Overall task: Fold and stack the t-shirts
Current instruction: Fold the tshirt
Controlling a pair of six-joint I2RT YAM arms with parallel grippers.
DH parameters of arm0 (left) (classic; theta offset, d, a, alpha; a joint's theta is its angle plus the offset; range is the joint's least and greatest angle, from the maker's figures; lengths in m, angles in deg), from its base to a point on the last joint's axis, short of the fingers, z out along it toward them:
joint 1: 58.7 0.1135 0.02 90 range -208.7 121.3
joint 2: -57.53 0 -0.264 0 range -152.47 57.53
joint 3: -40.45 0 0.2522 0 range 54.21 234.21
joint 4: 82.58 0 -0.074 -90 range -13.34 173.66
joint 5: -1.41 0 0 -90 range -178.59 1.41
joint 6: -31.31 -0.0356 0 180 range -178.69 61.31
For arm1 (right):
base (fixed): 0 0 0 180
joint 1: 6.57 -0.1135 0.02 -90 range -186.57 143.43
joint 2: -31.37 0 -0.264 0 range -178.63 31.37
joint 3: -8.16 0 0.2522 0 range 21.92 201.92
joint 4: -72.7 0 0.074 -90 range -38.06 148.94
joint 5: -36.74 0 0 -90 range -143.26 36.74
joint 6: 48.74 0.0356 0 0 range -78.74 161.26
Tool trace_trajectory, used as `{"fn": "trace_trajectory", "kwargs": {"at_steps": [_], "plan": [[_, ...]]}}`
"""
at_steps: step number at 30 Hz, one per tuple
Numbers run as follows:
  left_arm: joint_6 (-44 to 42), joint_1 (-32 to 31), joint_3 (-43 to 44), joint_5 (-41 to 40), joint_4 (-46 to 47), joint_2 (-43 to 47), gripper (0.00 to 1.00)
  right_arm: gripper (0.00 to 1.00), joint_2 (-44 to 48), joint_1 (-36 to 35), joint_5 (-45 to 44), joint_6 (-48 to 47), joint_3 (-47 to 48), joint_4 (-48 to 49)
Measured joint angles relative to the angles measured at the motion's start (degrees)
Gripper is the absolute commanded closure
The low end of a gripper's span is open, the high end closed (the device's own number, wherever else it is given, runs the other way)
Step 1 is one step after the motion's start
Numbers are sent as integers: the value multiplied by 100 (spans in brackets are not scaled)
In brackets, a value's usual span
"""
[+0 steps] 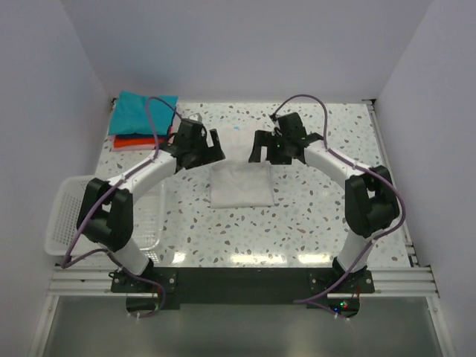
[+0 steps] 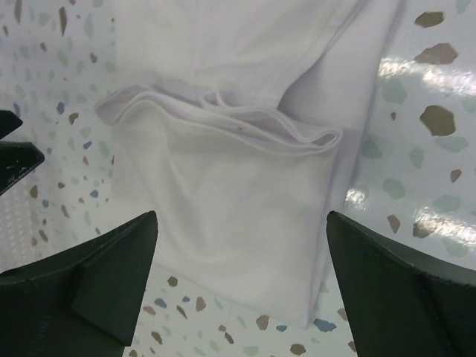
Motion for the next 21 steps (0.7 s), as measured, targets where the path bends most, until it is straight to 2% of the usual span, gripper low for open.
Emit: {"fn": "trace_trajectory", "kwargs": {"at_steps": [4,9,15,21], "plan": [[28,0,-562,24,57,597,0,1,203,-120,439,-20,-271,212],[151,-2,-1515,37,46,1379,0,1,-22,-584,837,-192,-232,317],[302,-98,-2570,35,59,2304,0,1,-1025,-1051,1126,-411,636,306],[310,-160,-3112,39,142,2802,0,1,-2105,-1071,1095,-494,1720,229]]}}
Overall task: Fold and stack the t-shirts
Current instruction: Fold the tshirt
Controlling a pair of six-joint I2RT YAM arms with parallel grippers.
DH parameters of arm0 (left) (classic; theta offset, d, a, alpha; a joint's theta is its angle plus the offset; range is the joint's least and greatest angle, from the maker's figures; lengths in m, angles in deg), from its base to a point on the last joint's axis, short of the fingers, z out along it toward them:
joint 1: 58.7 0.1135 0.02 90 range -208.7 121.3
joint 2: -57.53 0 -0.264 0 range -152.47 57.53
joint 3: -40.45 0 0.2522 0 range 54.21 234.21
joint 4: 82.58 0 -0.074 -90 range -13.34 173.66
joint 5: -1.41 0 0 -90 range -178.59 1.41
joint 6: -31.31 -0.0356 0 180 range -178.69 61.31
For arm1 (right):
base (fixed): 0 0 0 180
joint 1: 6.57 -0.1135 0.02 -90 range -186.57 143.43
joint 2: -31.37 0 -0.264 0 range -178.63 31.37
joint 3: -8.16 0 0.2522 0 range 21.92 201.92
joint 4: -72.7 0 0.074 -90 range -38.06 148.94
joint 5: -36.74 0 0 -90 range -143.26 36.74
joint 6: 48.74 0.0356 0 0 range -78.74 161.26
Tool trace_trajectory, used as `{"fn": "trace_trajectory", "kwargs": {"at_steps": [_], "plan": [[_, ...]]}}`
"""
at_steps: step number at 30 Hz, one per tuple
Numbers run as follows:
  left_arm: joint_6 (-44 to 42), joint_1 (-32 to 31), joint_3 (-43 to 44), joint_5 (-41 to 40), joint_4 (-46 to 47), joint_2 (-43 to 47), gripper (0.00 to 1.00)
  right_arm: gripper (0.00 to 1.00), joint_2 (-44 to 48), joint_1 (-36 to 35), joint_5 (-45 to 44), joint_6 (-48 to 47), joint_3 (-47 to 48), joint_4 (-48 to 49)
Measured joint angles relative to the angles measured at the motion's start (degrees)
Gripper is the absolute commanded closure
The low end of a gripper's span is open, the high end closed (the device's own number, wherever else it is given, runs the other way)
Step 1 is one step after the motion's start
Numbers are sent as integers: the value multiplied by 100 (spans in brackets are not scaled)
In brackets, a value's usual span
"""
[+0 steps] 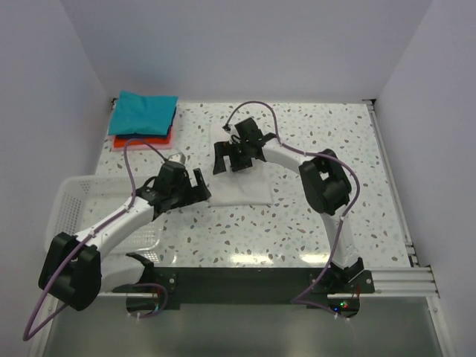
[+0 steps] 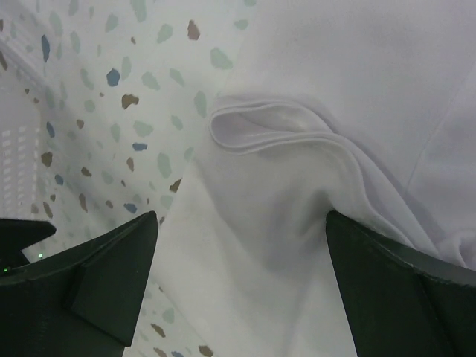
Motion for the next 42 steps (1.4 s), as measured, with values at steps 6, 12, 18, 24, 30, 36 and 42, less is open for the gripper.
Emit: {"fn": "trace_trajectory", "kwargs": {"at_steps": [6,12,18,24,30,36,42], "plan": [[13,-7,-157,0,-7,90,0,1,-527,33,-284,-72,903,-105],[101,-31,-170,-4,-2,105,0,1,-525,70,-393,-155,1099,-175],[109,-31,-168,-15,-2,24,0,1,59,175,-643,-146,328,-184],[142,-35,-133,-17,48,-249,0,1,192,629,-634,-96,208,-120],[144,-37,4,-22,90,-595,0,1,-83,979,-612,-90,417,-125],[144,-35,140,-74,87,-754,0,1,-570,1084,-562,-114,962,-302],[146,-35,323,-186,190,-938,6,1,-428,1130,-575,-173,1137,-533]]}}
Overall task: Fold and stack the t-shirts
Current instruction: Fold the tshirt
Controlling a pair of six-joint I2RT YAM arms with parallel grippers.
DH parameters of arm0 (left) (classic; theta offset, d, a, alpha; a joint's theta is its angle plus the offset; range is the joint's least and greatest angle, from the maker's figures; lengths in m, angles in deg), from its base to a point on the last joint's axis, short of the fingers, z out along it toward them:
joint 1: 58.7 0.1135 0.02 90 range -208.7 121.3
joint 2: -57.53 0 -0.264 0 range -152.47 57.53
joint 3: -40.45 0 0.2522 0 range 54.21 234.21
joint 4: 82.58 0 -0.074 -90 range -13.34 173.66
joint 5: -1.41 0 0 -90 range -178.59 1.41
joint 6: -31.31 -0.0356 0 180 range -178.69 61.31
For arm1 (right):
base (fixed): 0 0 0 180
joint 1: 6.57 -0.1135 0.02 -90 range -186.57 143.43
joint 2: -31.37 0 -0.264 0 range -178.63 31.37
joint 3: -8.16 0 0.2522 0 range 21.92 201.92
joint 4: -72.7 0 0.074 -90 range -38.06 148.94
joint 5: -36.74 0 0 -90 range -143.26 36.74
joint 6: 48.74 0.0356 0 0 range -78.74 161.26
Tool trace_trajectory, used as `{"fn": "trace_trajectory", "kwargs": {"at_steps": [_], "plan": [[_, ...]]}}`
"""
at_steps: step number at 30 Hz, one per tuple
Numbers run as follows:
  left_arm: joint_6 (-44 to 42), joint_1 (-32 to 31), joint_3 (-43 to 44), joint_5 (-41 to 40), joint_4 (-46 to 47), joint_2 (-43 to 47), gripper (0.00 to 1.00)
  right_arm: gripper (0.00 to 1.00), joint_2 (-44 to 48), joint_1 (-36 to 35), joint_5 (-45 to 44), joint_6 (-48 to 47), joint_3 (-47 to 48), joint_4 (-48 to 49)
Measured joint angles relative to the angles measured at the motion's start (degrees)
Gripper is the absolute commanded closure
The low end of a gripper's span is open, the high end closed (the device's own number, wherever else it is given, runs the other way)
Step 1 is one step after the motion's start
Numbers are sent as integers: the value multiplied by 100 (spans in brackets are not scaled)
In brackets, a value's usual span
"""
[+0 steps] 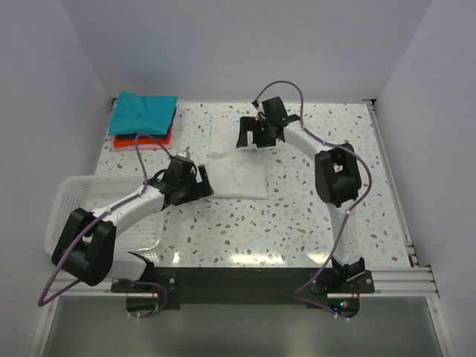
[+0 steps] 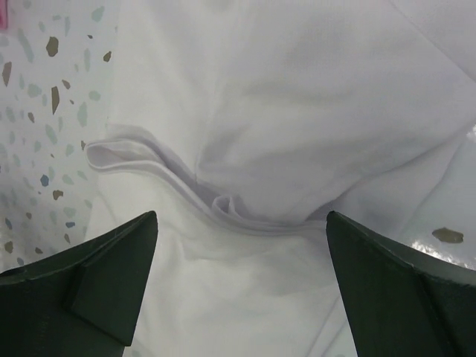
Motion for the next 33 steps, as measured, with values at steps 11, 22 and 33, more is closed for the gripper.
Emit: {"fn": "trace_trajectory", "kwargs": {"at_steps": [11,22,33], "plan": [[57,2,138,-87,291,-739,40,1,3289,4,-603,555,-2916,706],[-57,2,391,133,588,-1296,85,1,3943,11,-1329,1067,-4286,817],[-52,0,372,326,721,-1390,100,5,4017,13,-1062,1097,-4776,833]]}}
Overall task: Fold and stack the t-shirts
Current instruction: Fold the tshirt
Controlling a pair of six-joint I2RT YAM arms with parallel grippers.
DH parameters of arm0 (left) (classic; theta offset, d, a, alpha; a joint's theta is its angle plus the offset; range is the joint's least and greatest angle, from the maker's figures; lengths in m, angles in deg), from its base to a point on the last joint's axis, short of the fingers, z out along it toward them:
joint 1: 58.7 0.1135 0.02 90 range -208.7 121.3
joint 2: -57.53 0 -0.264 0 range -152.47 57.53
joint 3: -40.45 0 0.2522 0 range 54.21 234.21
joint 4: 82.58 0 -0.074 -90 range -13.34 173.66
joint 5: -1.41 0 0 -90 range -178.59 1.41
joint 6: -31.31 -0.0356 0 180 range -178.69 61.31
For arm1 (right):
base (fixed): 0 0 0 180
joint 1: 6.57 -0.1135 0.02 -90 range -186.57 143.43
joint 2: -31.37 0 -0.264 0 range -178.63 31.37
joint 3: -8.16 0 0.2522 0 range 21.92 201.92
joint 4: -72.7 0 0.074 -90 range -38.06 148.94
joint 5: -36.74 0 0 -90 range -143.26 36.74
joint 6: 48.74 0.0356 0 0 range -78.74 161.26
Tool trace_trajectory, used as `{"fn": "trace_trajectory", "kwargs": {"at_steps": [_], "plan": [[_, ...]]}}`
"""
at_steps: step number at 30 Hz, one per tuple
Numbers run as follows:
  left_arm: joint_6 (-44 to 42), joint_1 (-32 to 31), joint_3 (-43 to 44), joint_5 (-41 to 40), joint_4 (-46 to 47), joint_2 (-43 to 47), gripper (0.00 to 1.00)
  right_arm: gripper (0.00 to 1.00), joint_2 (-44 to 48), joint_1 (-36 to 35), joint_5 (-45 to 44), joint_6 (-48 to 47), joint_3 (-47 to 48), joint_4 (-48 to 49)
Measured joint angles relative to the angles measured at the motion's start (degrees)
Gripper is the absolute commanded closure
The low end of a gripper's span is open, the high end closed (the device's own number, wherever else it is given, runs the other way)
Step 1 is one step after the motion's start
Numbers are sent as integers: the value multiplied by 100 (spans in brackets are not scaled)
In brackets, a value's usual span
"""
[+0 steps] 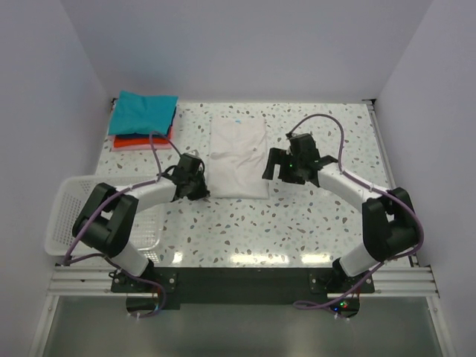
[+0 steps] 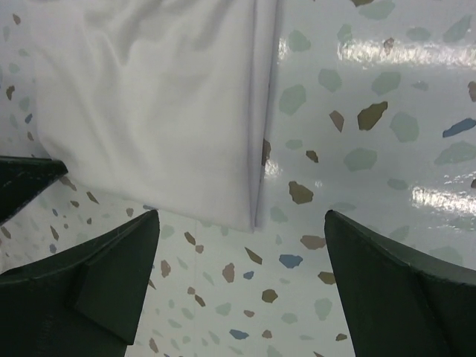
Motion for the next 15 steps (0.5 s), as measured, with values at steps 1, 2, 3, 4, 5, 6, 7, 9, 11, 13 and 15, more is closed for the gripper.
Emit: {"fn": "trace_trajectory", "kwargs": {"at_steps": [1,2,3,4,5,6,7,9,11,13,15], "plan": [[0,0,-13,0,24,4,100,5,13,-4,66,-4,-76,-20],[0,0,-22,0,42,11,100,6,20,-22,96,-15,-136,-44],[0,0,-48,0,74,24,100,8,20,-44,127,-26,-188,-57],[2,0,-79,0,109,42,100,10,20,-70,179,-37,-229,-74],[2,0,-109,-7,142,61,100,12,20,-101,234,-46,-271,-74],[2,0,-127,-17,149,76,100,18,11,-138,280,-50,-299,-74],[2,0,-144,-22,164,90,100,22,-15,-179,345,-57,-308,-74],[2,0,-170,-37,179,109,100,32,-101,-267,385,-52,-308,-28],[4,0,-192,-42,192,129,100,36,-260,-372,420,-35,-308,22],[4,0,-203,-42,201,138,100,38,-455,-459,428,4,-308,70],[4,0,-205,-46,201,140,100,41,-616,-525,417,28,-308,79]]}}
